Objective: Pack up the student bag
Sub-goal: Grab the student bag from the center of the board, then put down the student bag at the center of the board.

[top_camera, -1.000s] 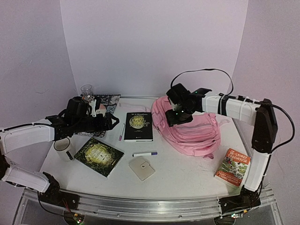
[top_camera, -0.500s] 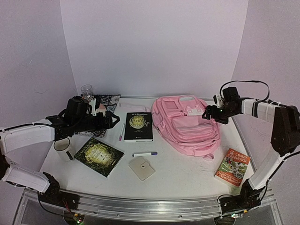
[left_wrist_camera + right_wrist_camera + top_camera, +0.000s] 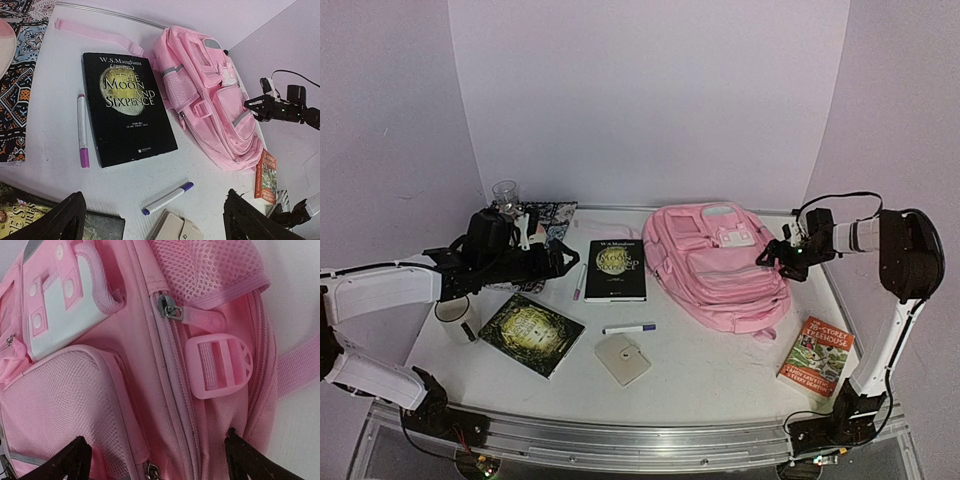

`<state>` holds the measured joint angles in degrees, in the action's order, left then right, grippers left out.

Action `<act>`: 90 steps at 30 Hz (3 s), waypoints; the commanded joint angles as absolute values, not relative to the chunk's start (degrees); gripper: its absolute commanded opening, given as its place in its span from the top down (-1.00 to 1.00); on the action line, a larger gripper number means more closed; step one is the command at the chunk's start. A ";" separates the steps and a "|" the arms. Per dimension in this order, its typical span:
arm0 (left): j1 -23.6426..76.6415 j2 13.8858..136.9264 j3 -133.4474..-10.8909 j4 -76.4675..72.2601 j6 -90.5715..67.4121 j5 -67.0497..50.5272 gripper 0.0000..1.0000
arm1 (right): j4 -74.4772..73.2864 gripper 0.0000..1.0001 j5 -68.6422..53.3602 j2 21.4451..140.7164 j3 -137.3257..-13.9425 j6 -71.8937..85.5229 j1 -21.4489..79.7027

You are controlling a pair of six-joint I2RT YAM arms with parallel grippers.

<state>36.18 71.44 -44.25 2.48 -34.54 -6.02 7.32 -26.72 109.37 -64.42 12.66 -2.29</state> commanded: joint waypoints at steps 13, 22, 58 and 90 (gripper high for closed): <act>38.16 73.56 -44.92 -2.41 -35.22 -6.47 -0.93 | 6.59 0.53 -38.74 111.48 -64.07 10.05 -2.64; 39.47 73.91 -44.72 -3.91 -37.26 -5.25 -0.92 | 9.36 1.00 -42.42 99.82 -60.80 16.19 -2.64; 53.77 113.72 -66.65 -15.98 -45.78 -11.64 -0.15 | 21.88 1.00 -17.58 62.54 -37.86 40.78 14.19; 44.53 107.02 -74.24 -20.87 -38.29 -15.34 1.00 | 21.36 1.00 -26.75 59.52 -40.83 41.74 18.47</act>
